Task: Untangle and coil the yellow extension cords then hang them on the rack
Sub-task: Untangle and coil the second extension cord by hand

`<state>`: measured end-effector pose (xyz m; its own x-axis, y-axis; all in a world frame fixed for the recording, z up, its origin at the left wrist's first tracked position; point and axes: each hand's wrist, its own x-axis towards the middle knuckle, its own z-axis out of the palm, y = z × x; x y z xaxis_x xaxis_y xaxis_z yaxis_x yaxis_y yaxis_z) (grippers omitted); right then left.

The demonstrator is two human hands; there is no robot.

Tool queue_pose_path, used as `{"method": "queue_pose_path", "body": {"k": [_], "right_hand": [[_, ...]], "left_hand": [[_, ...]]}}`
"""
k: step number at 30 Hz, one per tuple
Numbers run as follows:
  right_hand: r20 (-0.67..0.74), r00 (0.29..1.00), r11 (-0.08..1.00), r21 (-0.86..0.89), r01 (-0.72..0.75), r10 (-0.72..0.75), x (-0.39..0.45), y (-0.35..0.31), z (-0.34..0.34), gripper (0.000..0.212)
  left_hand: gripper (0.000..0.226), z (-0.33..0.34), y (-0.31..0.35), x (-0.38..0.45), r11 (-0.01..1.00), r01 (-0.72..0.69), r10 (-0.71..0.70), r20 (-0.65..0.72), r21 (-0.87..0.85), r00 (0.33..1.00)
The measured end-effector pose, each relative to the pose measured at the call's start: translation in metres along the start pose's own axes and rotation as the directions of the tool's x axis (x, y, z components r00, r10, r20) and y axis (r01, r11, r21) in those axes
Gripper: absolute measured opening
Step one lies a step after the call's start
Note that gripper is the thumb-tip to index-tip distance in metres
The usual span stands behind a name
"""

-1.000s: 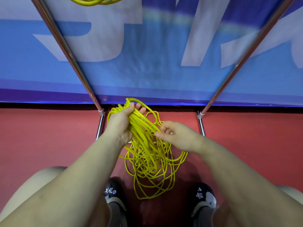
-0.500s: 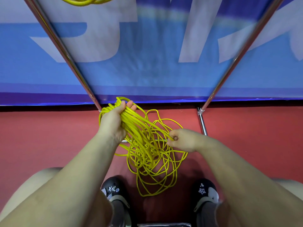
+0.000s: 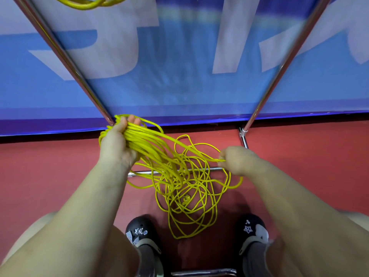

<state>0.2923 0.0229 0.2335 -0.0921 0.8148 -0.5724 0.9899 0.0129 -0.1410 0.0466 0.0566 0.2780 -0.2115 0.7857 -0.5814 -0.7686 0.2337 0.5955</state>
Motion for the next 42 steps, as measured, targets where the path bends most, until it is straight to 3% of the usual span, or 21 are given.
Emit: {"method": "queue_pose_path", "body": {"k": [2, 4, 7, 10, 12, 16, 20, 25, 30, 37, 39, 42], "right_hand": [[0.057, 0.998, 0.995, 0.094, -0.017, 0.012, -0.003, 0.009, -0.003, 0.030], [0.015, 1.000, 0.909, 0.415, -0.031, 0.027, -0.005, 0.016, -0.006, 0.028], [0.028, 0.997, 0.594, 0.802, -0.063, 0.068, -0.011, 0.018, -0.016, 0.023], [0.056, 0.998, 0.335, 0.940, -0.057, 0.013, -0.016, 0.014, -0.026, 0.010], [0.018, 1.000, 0.265, 0.964, -0.010, -0.026, -0.018, 0.009, -0.029, 0.009], [-0.118, 0.992, 0.270, 0.955, 0.124, -0.039, -0.022, -0.007, -0.036, 0.018], [-0.187, 0.981, 0.248, 0.949, 0.196, -0.061, -0.024, -0.020, -0.042, 0.025], [-0.245, 0.969, 0.251, 0.937, 0.242, -0.019, -0.020, -0.031, -0.046, 0.022], [-0.213, 0.974, 0.001, 0.977, 0.214, 0.070, -0.015, -0.037, -0.051, 0.013], [0.022, 0.971, -0.390, 0.918, 0.075, 0.237, -0.005, -0.029, -0.050, 0.011], [0.062, 0.961, -0.456, 0.887, 0.071, 0.270, -0.004, -0.025, -0.050, 0.006], [0.060, 0.968, -0.480, 0.875, 0.068, 0.245, -0.004, -0.023, -0.050, 0.014]], "left_hand": [[0.022, -0.003, 0.011, 0.005, 0.998, -0.010, 0.008, -0.023, -0.063, 1.000], [0.020, -0.007, 0.016, 0.008, 0.998, -0.026, 0.025, -0.015, -0.065, 1.000], [0.017, -0.014, 0.011, 0.014, 0.998, -0.060, 0.059, 0.011, 0.029, 0.998], [0.017, -0.014, 0.003, 0.016, 0.984, -0.092, 0.086, 0.044, 0.153, 0.995], [0.017, -0.015, -0.003, 0.015, 0.972, -0.102, 0.085, 0.086, 0.210, 0.993], [0.029, -0.015, -0.011, 0.011, 0.947, -0.105, 0.073, 0.116, 0.302, 0.991], [0.013, -0.013, -0.022, 0.006, 0.936, -0.089, 0.040, 0.148, 0.341, 0.988], [0.012, -0.009, -0.037, 0.004, 0.912, -0.047, -0.047, 0.216, 0.407, 0.975], [0.014, 0.000, -0.055, -0.009, 0.852, -0.064, -0.117, 0.307, 0.519, 0.944], [0.007, -0.005, -0.073, -0.018, 0.622, -0.172, -0.219, 0.380, 0.764, 0.899], [0.009, -0.006, -0.073, -0.019, 0.610, -0.168, -0.259, 0.396, 0.774, 0.881], [0.015, -0.005, -0.075, -0.022, 0.634, -0.147, -0.302, 0.418, 0.759, 0.856]]}}
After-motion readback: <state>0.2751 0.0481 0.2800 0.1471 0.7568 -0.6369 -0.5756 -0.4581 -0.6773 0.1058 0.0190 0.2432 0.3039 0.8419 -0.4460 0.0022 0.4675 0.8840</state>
